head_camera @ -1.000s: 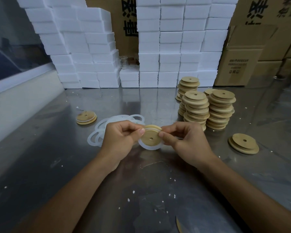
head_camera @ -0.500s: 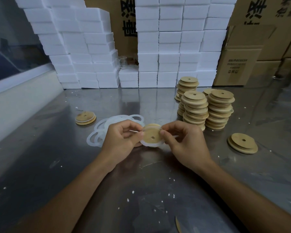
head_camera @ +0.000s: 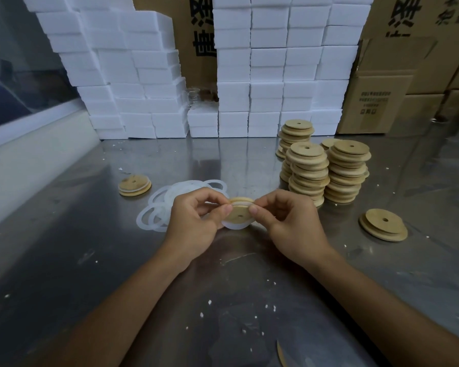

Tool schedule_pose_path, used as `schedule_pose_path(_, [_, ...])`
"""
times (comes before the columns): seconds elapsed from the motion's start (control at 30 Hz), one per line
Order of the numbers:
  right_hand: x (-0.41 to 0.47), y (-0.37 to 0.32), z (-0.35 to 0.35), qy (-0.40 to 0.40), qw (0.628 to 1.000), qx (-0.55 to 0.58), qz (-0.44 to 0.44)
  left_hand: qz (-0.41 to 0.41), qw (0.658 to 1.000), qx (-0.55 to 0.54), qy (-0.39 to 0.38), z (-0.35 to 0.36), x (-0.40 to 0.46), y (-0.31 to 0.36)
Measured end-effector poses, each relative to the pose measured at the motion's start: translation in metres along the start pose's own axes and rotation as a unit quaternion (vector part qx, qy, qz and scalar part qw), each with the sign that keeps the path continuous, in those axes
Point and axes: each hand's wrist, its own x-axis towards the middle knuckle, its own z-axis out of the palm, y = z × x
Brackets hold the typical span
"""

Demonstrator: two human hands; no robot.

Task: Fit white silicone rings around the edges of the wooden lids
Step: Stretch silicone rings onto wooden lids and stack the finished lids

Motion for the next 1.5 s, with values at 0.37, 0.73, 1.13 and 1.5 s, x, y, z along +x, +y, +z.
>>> schedule_pose_path(0.37, [0.001,-0.001,-0.008,-0.041,0.999,0.013,0.028,-0.072,0.993,-0.089,0.002,0.000,0.000,-0.003])
schedule_pose_path(0.73, [0.004,0.001,-0.007,-0.025,0.997,0.051,0.045,-0.130,0.982,-0.136,0.020,0.002,0.001,0.001])
schedule_pose_path(1.13, [-0.001,0.002,-0.005,-0.006,0.998,-0.038,-0.039,0.054,0.996,0.073,0.023,0.004,-0.002,-0.004])
schedule_pose_path(1.5, [-0.004,-0.002,0.001,-0.009,0.989,-0.100,-0.106,0.111,0.985,0.134,0.010,0.004,-0.004,0.000])
